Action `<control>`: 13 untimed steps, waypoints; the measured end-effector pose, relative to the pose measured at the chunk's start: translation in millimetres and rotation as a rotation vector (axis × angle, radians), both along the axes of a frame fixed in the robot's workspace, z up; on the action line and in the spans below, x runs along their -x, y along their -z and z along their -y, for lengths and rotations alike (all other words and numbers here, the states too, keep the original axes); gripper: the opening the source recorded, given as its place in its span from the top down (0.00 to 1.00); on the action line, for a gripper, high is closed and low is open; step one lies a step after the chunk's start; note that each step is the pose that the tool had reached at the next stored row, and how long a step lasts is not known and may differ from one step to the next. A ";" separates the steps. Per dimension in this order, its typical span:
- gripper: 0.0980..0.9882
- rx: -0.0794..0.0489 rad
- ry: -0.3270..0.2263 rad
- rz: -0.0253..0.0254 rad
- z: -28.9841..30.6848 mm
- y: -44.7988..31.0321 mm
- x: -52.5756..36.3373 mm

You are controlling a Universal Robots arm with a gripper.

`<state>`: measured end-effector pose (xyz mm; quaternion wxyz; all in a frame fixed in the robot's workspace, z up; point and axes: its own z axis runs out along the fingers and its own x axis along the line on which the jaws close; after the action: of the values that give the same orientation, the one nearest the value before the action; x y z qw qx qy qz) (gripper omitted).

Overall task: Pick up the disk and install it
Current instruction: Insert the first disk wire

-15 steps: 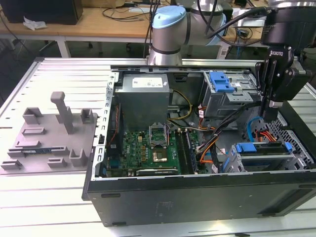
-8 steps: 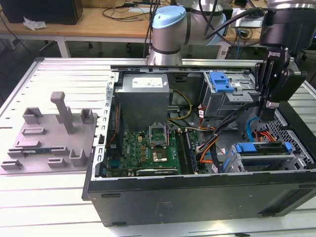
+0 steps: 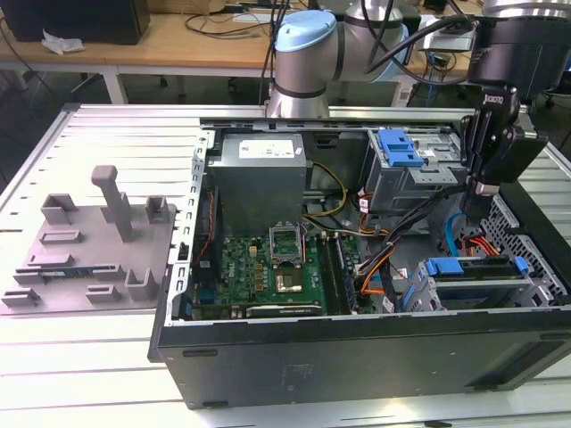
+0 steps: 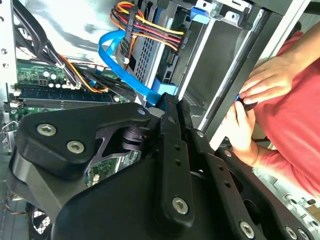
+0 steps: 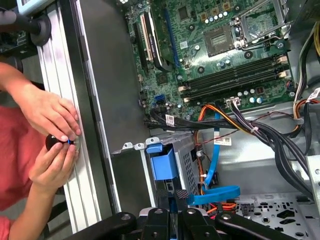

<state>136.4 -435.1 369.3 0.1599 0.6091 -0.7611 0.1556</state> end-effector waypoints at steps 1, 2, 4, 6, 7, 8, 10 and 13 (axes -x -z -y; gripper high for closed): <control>0.93 0.000 0.001 0.0000 0.0 0.0 0.0; 0.93 0.000 0.003 0.0000 0.0 0.1 0.0; 0.93 0.000 0.005 0.0000 0.0 0.1 0.0; 0.93 0.000 0.005 0.0000 0.0 0.2 0.0; 0.93 0.000 0.005 0.0000 0.0 0.2 0.0; 0.93 0.000 0.005 0.0000 0.0 0.2 0.0; 0.93 0.000 0.005 0.0000 0.0 0.2 0.0; 0.93 0.000 0.006 0.0000 0.0 0.2 0.0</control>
<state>136.4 -435.1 369.1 0.1603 0.6070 -0.7628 0.1552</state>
